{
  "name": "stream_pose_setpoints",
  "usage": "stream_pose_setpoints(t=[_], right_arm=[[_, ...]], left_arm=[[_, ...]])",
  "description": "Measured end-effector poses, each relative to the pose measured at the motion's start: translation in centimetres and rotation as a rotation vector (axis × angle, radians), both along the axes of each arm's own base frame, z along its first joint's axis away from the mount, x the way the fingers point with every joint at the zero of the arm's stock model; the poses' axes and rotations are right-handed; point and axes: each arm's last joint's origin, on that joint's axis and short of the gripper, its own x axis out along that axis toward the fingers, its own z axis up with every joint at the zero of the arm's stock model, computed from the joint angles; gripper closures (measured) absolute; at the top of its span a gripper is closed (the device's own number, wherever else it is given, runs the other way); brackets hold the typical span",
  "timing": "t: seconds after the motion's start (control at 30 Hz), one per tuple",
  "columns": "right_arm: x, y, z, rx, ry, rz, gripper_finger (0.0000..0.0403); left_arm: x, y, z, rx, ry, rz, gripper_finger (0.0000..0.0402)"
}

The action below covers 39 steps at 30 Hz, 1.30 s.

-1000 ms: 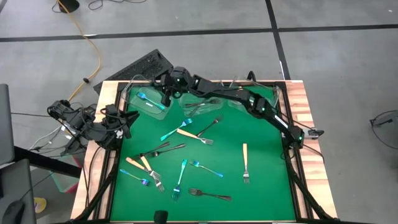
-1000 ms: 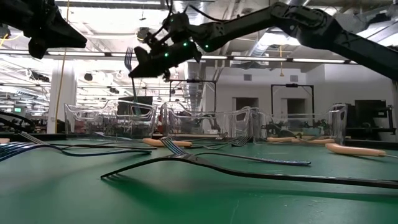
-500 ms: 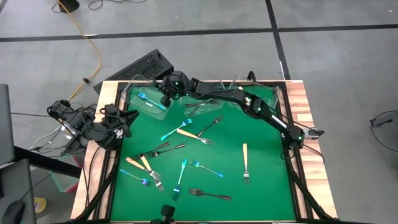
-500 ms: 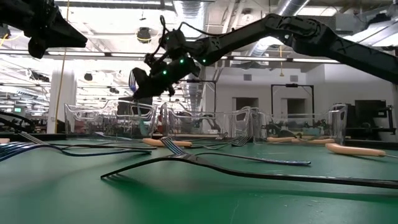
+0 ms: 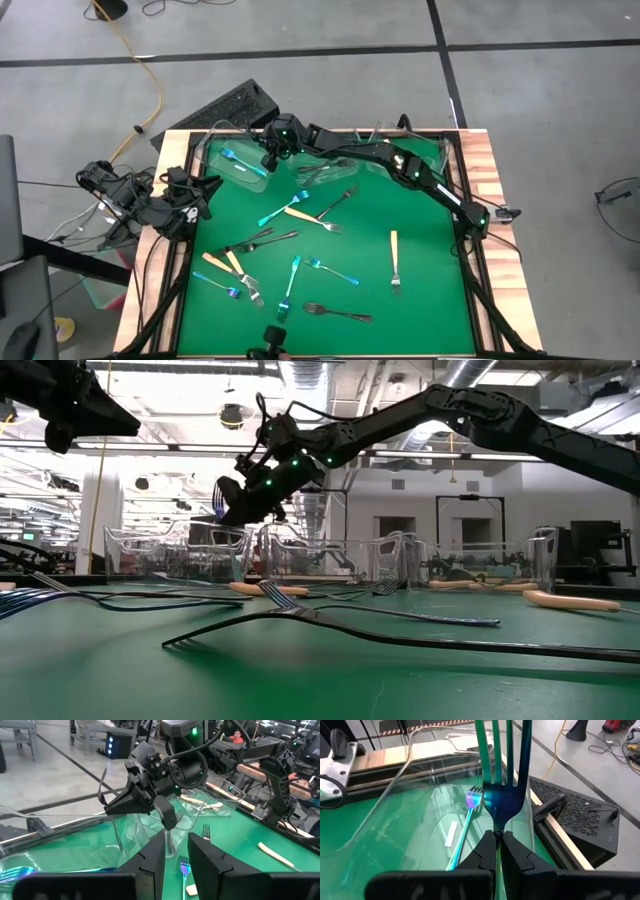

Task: Sort silverware by color (type)
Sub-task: Put the blue fork into the left transparent bin, then put the yellow fork into the right transparent bin

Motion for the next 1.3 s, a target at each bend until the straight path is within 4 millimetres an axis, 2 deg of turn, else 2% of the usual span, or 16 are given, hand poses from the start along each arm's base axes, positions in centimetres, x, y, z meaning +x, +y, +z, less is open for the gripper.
stream_pose_setpoints(t=[0.17, 0.4, 1.1, 1.3], right_arm=[[-0.06, 0.02, -0.01, 0.003, 0.010, 0.000, 0.0371], [-0.09, -0.03, -0.02, 0.016, 0.006, -0.007, 0.0325], [-0.05, 0.03, 0.01, 0.010, 0.006, 0.000, 0.0318], [-0.01, -0.07, 0.55, 0.000, -0.029, 0.008, 0.0318]], left_arm=[[0.00, 0.00, 0.00, 0.005, 0.004, -0.001, 0.0333], [0.00, 0.00, 0.00, 0.007, 0.006, -0.002, 0.0333], [0.00, 0.00, 0.00, 0.007, 0.007, -0.003, 0.0333], [0.00, 0.00, 0.00, 0.007, 0.007, -0.004, 0.0333]])
